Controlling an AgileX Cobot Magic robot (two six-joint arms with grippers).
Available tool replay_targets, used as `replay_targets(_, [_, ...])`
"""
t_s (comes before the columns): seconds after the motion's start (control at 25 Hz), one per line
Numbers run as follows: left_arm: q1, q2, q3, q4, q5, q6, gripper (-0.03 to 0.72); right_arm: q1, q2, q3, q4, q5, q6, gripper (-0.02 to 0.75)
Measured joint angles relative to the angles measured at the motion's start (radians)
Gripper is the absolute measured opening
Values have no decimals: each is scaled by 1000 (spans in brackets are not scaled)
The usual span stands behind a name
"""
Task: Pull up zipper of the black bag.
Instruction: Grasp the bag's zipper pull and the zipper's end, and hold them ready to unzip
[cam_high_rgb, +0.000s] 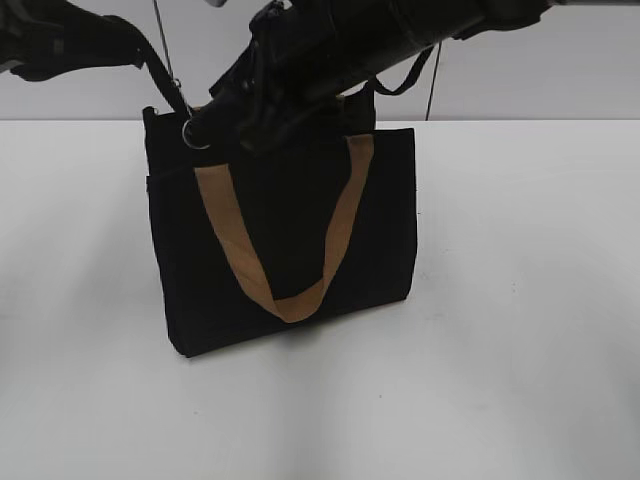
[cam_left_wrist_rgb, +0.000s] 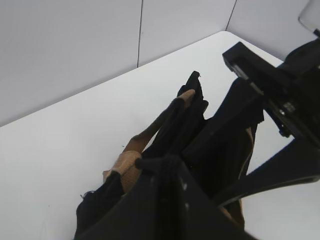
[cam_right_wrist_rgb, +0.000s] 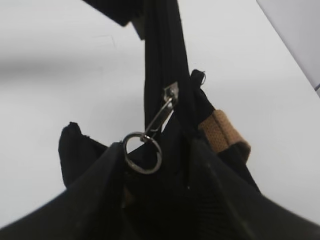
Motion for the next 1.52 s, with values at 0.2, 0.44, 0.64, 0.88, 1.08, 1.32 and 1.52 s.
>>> replay_targets(0.2, [0,0,0,0,0,0,26,0,6,-1,35,-3,-42,310])
replay_targets(0.44, [0,0,0,0,0,0,26,0,31,-1,36,7,-48,286])
replay_targets(0.64, [0,0,0,0,0,0,26,1,32,-1,36,9,-48,188])
replay_targets(0.88, [0,0,0,16,0,0,25,2,32,-1,37,12,-48,-1])
replay_targets(1.08, [0,0,0,44,0,0,25,2,32,-1,35,24,-48,-1])
replay_targets(1.32, [0,0,0,84,0,0,25,2,32,-1,31,41,-48,-1])
replay_targets(1.52, [0,0,-3,216,20,0,25,2,27,-1,-26,46,-11,-1])
